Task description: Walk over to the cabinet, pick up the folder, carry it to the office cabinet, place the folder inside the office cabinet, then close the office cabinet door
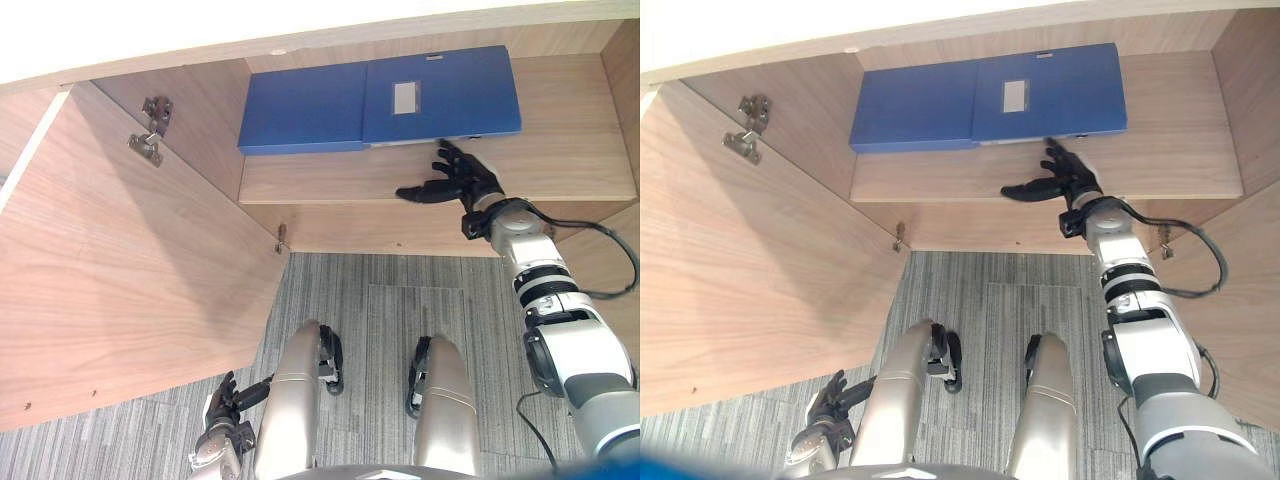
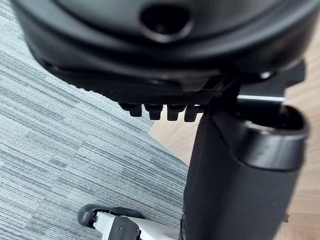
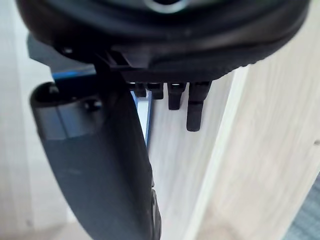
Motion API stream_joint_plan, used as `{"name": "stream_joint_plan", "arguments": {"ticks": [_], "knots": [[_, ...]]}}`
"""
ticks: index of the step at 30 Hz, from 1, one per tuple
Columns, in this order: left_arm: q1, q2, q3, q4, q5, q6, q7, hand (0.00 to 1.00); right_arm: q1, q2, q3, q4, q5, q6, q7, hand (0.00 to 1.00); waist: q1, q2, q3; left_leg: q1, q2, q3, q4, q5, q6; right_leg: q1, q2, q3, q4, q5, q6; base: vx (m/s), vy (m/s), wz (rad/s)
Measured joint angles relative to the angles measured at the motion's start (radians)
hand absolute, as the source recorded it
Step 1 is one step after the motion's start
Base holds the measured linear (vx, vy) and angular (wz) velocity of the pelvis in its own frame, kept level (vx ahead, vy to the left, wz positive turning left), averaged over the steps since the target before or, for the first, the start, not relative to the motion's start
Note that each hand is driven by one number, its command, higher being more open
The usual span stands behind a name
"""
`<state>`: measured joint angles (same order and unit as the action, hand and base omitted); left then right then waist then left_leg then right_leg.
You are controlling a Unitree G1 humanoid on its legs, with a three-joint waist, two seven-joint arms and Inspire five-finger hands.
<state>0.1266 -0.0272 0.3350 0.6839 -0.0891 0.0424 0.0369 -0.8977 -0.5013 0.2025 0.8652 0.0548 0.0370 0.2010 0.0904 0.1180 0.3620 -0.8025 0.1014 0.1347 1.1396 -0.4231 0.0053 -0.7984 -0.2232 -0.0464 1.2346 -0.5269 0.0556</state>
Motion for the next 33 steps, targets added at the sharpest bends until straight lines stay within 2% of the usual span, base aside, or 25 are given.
{"name": "stream_joint_plan", "arguments": {"ticks": [4, 8, 13, 18, 22, 26, 28, 30, 33], "knots": [[0.001, 0.013, -0.002, 0.027, 0.000, -0.014, 0.003, 1.00, 0.032, -0.018, 0.128, -0.094, -0.080, -0.004, 0.034, 1.00, -0.008, -0.013, -0.010, 0.019, 0.008, 0.012, -0.020, 0.002, -0.004, 0.006, 0.011, 0.010, -0.017, 0.007, 0.000, 0.03, 0.003, -0.13], [-0.001, 0.021, -0.006, 0.044, -0.001, -0.033, 0.007, 1.00, 0.049, -0.016, 0.211, -0.119, -0.028, -0.021, 0.073, 1.00, -0.019, -0.019, -0.012, 0.034, 0.013, 0.022, -0.037, 0.004, -0.006, 0.014, 0.017, 0.017, -0.035, 0.016, 0.001, 0.03, 0.016, -0.09], [-0.027, 0.031, -0.004, 0.080, -0.022, -0.041, 0.010, 1.00, 0.046, -0.005, 0.212, -0.111, -0.015, -0.024, 0.034, 1.00, -0.018, -0.025, -0.009, 0.034, 0.015, 0.023, -0.036, 0.004, -0.006, 0.014, 0.019, 0.019, -0.038, 0.020, 0.009, 0.01, 0.017, -0.02], [-0.037, 0.032, 0.009, 0.089, -0.022, -0.042, 0.024, 1.00, 0.045, 0.030, 0.212, -0.111, -0.153, -0.024, -0.006, 1.00, -0.018, -0.035, -0.007, 0.034, 0.017, 0.024, -0.036, 0.005, -0.004, 0.015, 0.020, 0.019, -0.046, 0.027, 0.017, 0.01, 0.031, -0.02], [-0.034, 0.032, 0.014, 0.089, -0.020, -0.042, 0.029, 1.00, 0.048, 0.039, 0.230, -0.101, -0.252, -0.021, -0.007, 1.00, -0.015, -0.046, -0.004, 0.059, 0.017, 0.025, -0.072, 0.016, 0.004, 0.048, 0.020, 0.007, -0.092, 0.049, 0.009, 0.03, 0.037, 0.00], [-0.028, 0.031, 0.013, 0.093, -0.012, -0.042, 0.030, 1.00, 0.091, 0.056, 0.260, -0.073, -0.291, -0.016, 0.009, 1.00, 0.004, -0.063, -0.009, 0.164, 0.022, 0.046, -0.199, 0.054, 0.005, 0.153, 0.035, -0.006, -0.236, 0.107, 0.010, 0.08, 0.054, -0.13], [-0.020, 0.032, 0.012, 0.095, 0.003, -0.042, 0.035, 1.00, 0.155, 0.077, 0.257, -0.072, -0.287, -0.016, 0.028, 1.00, 0.006, -0.070, -0.014, 0.255, 0.038, 0.055, -0.317, 0.092, 0.000, 0.256, 0.060, -0.034, -0.392, 0.177, 0.007, 0.11, 0.068, -0.27], [-0.013, 0.037, 0.013, 0.105, 0.003, -0.042, 0.046, 1.00, 0.224, 0.092, 0.247, -0.072, -0.253, -0.014, 0.029, 1.00, 0.011, -0.086, -0.026, 0.321, 0.048, 0.074, -0.398, 0.117, -0.003, 0.323, 0.072, -0.054, -0.493, 0.222, 0.004, 0.12, 0.069, -0.34], [0.010, 0.056, 0.023, 0.147, 0.003, -0.045, 0.058, 1.00, 0.422, 0.149, 0.124, -0.122, -0.157, -0.013, -0.010, 1.00, 0.003, -0.119, -0.067, 0.477, 0.080, 0.138, -0.564, 0.160, -0.013, 0.479, 0.115, -0.081, -0.735, 0.329, -0.002, 0.16, 0.079, -0.63]]}}
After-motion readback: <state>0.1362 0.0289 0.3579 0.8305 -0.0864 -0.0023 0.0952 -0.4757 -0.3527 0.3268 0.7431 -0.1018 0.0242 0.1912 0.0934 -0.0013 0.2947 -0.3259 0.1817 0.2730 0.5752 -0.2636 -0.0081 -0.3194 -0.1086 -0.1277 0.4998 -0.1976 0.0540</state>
